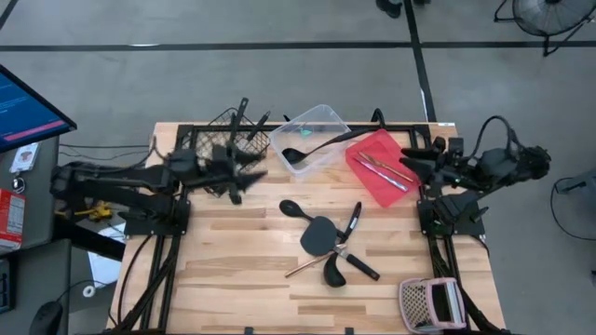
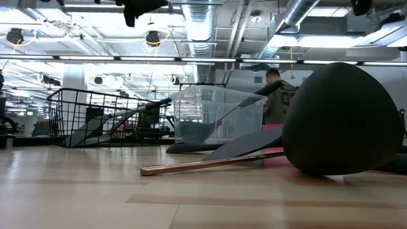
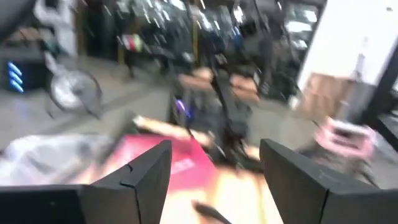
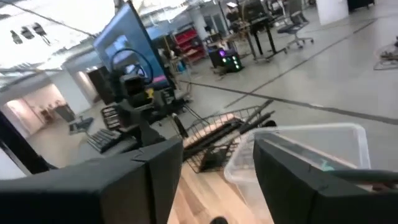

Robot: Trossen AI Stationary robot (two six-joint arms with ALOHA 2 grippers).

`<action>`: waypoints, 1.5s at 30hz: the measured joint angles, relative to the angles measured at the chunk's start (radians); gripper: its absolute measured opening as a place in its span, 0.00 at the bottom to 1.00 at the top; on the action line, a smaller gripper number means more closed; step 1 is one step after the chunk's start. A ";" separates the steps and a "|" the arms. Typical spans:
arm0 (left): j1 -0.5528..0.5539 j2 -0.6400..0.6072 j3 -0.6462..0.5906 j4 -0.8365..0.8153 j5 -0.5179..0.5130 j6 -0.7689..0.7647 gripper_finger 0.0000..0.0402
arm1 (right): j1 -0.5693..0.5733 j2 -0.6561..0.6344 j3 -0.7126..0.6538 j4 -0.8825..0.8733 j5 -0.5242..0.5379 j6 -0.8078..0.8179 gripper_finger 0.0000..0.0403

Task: Pick & Place Kitchen Items
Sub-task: Put the spatula into the wire basket

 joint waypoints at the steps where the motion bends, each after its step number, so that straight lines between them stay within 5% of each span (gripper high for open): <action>1: -0.026 0.019 0.009 -0.015 0.000 -0.019 0.57 | -0.002 0.011 0.000 -0.008 -0.002 0.011 0.48; 11: -0.216 0.208 0.017 -0.087 0.000 -0.151 0.56 | -0.001 0.099 0.000 -0.182 -0.050 0.188 0.44; 17: -0.249 0.243 0.017 -0.071 0.000 -0.341 0.56 | -0.012 0.174 0.000 -0.365 -0.112 0.439 0.41; 31: -0.249 -0.084 0.018 -0.057 0.008 -0.415 0.56 | -0.081 0.719 0.053 -0.332 -0.573 0.607 0.40; 38: -0.255 -0.170 0.018 -0.060 0.067 -0.332 0.57 | -0.040 1.000 0.104 -0.308 -0.739 0.610 0.53; 45: -0.255 -0.188 0.018 -0.060 0.089 -0.268 0.58 | 0.038 1.144 0.114 -0.293 -0.853 0.680 0.64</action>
